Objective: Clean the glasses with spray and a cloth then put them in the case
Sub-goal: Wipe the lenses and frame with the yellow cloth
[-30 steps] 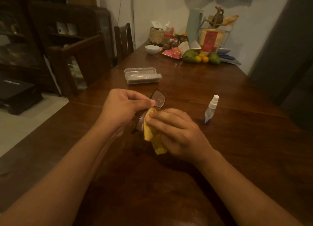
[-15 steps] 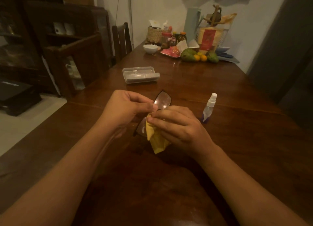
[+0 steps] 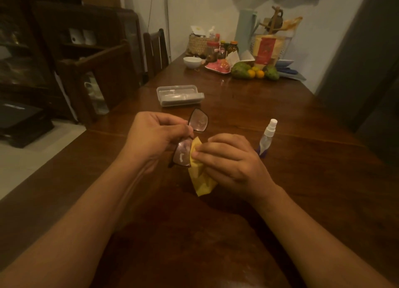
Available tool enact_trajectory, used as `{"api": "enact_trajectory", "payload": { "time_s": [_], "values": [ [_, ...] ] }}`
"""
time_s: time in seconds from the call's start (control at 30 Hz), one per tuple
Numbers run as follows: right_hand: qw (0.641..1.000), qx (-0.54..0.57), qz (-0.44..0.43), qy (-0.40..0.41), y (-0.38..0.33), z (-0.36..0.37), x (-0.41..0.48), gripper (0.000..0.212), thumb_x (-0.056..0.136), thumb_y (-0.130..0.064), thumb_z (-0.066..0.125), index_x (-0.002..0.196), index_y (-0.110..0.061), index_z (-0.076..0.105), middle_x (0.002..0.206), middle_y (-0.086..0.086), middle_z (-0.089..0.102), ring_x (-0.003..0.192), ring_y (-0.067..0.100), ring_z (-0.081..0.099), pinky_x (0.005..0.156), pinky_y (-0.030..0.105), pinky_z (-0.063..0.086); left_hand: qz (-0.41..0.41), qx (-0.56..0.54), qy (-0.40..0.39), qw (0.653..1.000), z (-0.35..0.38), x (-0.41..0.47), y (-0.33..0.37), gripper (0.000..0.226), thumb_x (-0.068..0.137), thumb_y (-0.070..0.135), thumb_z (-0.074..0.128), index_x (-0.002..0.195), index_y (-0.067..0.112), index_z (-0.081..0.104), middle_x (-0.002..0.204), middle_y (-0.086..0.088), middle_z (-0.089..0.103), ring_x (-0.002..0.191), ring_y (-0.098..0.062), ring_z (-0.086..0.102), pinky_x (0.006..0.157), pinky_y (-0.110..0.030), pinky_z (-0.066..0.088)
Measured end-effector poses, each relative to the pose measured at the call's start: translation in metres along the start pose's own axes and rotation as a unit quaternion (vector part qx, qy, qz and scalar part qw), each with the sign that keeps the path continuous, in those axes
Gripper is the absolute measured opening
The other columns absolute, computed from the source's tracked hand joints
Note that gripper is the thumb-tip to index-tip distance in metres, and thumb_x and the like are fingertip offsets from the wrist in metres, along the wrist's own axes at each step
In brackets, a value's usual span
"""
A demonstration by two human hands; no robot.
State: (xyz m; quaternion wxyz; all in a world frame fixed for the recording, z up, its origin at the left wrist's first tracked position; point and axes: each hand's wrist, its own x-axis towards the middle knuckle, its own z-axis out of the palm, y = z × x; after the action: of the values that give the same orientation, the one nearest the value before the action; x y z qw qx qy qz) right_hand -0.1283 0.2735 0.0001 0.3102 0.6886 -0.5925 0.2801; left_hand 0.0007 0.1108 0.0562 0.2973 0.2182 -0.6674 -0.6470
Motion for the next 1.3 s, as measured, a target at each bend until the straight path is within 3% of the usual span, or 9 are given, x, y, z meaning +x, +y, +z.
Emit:
{"api": "enact_trajectory", "payload": {
  "time_s": [0.17,0.27,0.4,0.6,0.73,0.9,1.03,1.13,1.3],
  "values": [
    [1.0,0.014,0.005,-0.009,-0.01,0.009,0.004,0.04,0.095,-0.016,0.069,0.135,-0.014,0.062,0.136,0.004,0.063,0.128,0.024,0.053,0.093,0.046,0.048,-0.004,0.025,-0.007,1.0,0.002,0.001,-0.001,0.013,0.074,0.001,0.081,0.071,0.013,0.08,0.077,-0.004,0.078,0.065,-0.015,0.074,0.053,-0.024,0.056],
    [0.999,0.013,-0.037,-0.03,-0.009,0.007,0.003,0.037,0.093,-0.02,0.073,0.129,-0.015,0.067,0.132,0.003,0.065,0.126,0.021,0.054,0.093,0.04,0.046,-0.013,0.027,0.0,1.0,0.0,0.001,0.0,0.013,0.072,0.001,0.082,0.071,0.014,0.081,0.078,-0.004,0.078,0.066,-0.015,0.075,0.054,-0.023,0.056],
    [1.0,-0.007,-0.006,-0.011,-0.002,0.002,0.001,0.033,0.092,-0.019,0.072,0.125,-0.016,0.07,0.125,0.003,0.069,0.12,0.024,0.057,0.086,0.047,0.048,-0.014,0.02,0.001,1.0,0.001,0.001,-0.001,0.013,0.072,0.0,0.082,0.069,0.012,0.08,0.076,-0.006,0.078,0.062,-0.018,0.074,0.052,-0.025,0.056],
    [1.0,-0.007,-0.015,-0.023,-0.013,0.01,0.006,0.042,0.095,-0.02,0.066,0.137,-0.018,0.06,0.139,0.001,0.06,0.13,0.023,0.049,0.092,0.045,0.044,-0.015,0.033,-0.019,0.999,0.0,0.004,-0.004,0.009,0.073,0.003,0.082,0.074,0.012,0.08,0.076,-0.004,0.078,0.065,-0.012,0.073,0.053,-0.022,0.055],
    [0.998,0.001,-0.052,-0.027,-0.007,0.008,0.003,0.036,0.092,-0.022,0.074,0.128,-0.021,0.068,0.131,0.001,0.065,0.125,0.022,0.052,0.091,0.042,0.044,-0.019,0.025,-0.018,0.999,0.0,0.006,-0.006,0.01,0.071,0.003,0.083,0.072,0.012,0.08,0.074,-0.005,0.078,0.061,-0.015,0.073,0.052,-0.022,0.055],
    [1.0,-0.01,-0.016,-0.004,0.001,0.002,0.0,0.033,0.092,-0.022,0.073,0.125,-0.021,0.071,0.125,0.0,0.069,0.119,0.025,0.056,0.083,0.05,0.047,-0.017,0.032,-0.015,0.999,-0.002,0.007,-0.008,0.008,0.072,0.004,0.083,0.074,0.011,0.08,0.077,-0.006,0.078,0.065,-0.017,0.075,0.055,-0.024,0.055],
    [0.999,-0.002,-0.041,-0.03,-0.009,0.009,0.004,0.046,0.092,-0.02,0.073,0.136,-0.022,0.062,0.138,-0.001,0.058,0.127,0.023,0.05,0.092,0.041,0.043,-0.019,0.051,-0.018,0.998,-0.001,0.007,-0.007,0.008,0.072,0.007,0.084,0.075,0.014,0.08,0.08,-0.002,0.079,0.071,-0.013,0.075,0.056,-0.021,0.055],
    [0.998,0.015,-0.059,-0.036,-0.005,0.009,0.003,0.041,0.092,-0.021,0.073,0.132,-0.022,0.064,0.134,0.0,0.058,0.123,0.021,0.051,0.094,0.034,0.039,-0.024,0.043,-0.016,0.999,0.0,0.007,-0.006,0.009,0.071,0.006,0.084,0.073,0.014,0.08,0.078,-0.003,0.078,0.067,-0.014,0.074,0.056,-0.023,0.056],
    [0.995,0.081,0.055,0.015,0.009,0.003,-0.003,0.028,0.091,-0.014,0.069,0.118,-0.017,0.072,0.113,0.006,0.068,0.104,0.02,0.06,0.081,0.042,0.051,-0.007,0.078,-0.037,0.996,-0.004,0.007,-0.006,0.011,0.069,0.01,0.085,0.078,0.014,0.08,0.079,-0.006,0.078,0.075,-0.022,0.076,0.064,-0.029,0.061]
  ]
}}
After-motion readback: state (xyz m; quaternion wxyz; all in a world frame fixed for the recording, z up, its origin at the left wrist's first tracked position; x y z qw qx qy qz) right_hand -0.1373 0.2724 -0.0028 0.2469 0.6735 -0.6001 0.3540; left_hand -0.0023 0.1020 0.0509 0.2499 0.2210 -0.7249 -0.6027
